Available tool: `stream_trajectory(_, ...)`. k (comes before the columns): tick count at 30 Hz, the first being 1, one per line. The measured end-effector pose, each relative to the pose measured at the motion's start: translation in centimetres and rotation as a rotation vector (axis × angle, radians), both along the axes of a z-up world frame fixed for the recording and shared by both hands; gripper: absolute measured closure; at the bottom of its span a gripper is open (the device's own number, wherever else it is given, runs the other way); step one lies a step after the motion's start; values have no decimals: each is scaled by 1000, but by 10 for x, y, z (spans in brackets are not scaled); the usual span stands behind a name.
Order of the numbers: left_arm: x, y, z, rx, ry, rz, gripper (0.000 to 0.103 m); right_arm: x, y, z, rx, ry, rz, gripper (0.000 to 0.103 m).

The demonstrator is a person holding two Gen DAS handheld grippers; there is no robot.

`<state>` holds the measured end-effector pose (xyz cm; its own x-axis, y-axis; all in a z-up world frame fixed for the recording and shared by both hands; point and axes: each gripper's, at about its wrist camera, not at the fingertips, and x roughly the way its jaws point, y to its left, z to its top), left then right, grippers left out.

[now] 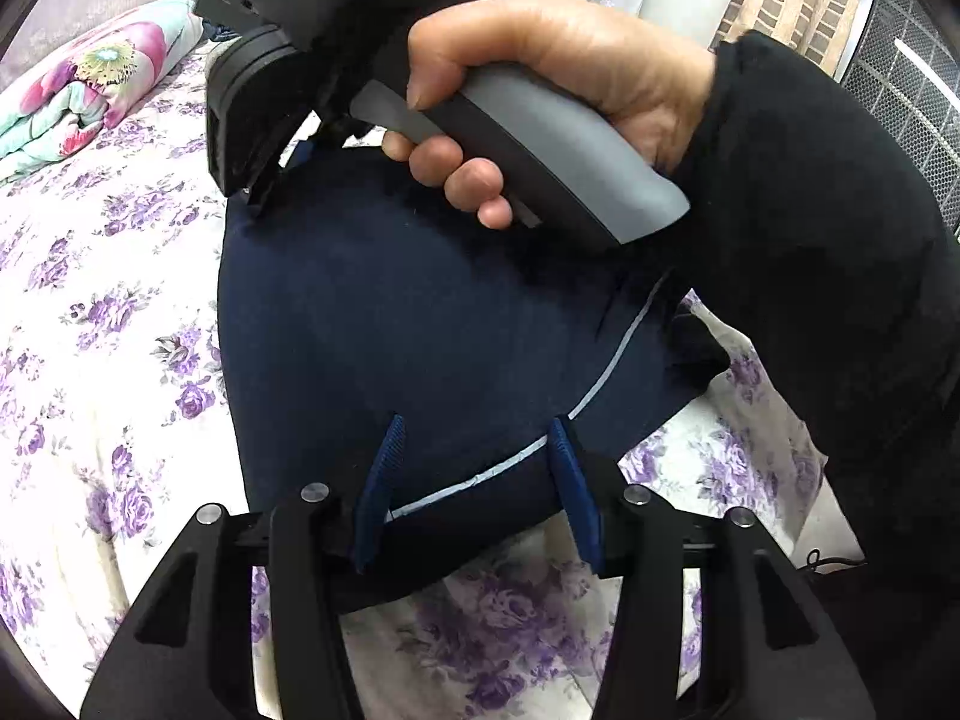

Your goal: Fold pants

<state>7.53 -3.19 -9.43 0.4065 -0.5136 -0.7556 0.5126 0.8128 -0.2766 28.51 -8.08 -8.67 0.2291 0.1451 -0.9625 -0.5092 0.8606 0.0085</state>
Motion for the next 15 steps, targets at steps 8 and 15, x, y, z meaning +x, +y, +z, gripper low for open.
stream_trajectory(8, 5, 71, 55, -138, -31, 153, 19, -67, -88, 86, 227, -155, -204, 18)
stream_trajectory(15, 48, 89, 18, -187, 212, 234, 20, -178, -182, 90, 324, -268, -353, 17)
